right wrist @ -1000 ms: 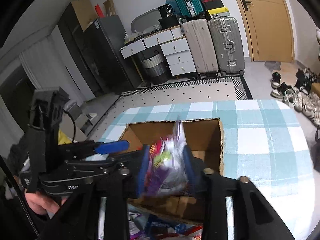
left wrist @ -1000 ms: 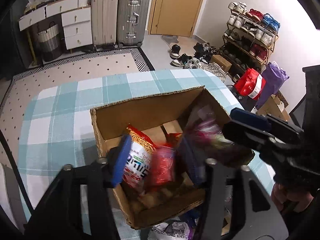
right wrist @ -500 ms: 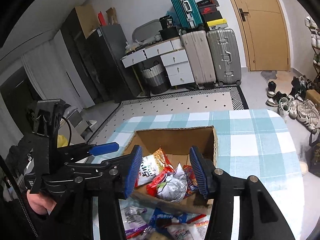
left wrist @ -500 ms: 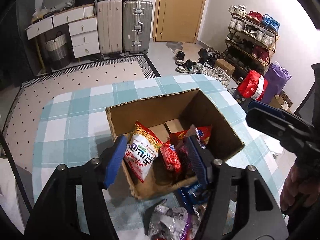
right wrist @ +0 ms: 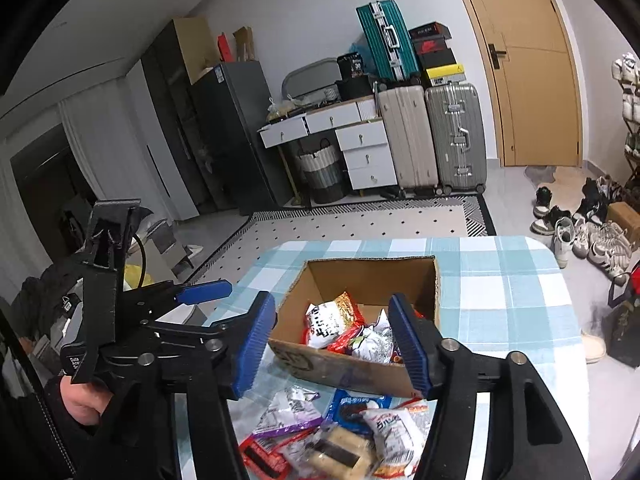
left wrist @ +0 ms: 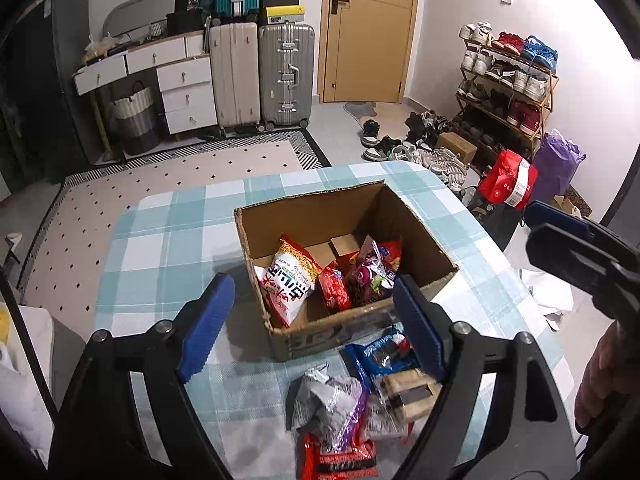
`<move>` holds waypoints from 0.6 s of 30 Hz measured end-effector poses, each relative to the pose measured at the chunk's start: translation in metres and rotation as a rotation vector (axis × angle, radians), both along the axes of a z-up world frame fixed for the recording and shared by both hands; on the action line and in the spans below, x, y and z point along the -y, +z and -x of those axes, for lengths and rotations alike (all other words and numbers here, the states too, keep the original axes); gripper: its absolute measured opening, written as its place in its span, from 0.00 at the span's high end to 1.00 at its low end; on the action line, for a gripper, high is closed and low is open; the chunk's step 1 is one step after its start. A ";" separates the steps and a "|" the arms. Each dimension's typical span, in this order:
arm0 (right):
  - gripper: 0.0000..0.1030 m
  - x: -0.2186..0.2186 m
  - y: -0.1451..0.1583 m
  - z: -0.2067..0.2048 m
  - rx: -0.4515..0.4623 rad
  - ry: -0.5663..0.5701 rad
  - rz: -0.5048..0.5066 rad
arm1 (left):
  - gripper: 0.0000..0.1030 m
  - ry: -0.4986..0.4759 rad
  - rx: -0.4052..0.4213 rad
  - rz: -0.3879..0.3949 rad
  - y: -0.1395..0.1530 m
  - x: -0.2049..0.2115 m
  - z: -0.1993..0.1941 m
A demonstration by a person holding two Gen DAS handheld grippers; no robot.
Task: Organize snacks
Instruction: 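Withdraw both open tools from the box toward the remaining snacks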
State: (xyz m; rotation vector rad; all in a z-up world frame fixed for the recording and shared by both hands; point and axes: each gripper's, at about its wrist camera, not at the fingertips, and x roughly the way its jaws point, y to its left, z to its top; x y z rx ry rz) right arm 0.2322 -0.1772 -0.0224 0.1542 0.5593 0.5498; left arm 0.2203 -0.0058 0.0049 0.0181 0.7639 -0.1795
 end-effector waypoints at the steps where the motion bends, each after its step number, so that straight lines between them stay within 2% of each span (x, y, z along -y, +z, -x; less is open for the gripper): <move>1: 0.38 0.000 0.002 0.006 0.005 0.000 0.001 | 0.20 0.002 0.004 -0.002 0.002 0.000 0.004; 11: 0.26 0.007 0.015 0.057 0.043 -0.005 -0.002 | 0.19 0.018 0.038 -0.010 0.021 0.004 0.056; 18: 0.19 0.011 0.016 0.093 0.057 -0.007 -0.008 | 0.13 0.045 0.064 -0.004 0.025 0.000 0.097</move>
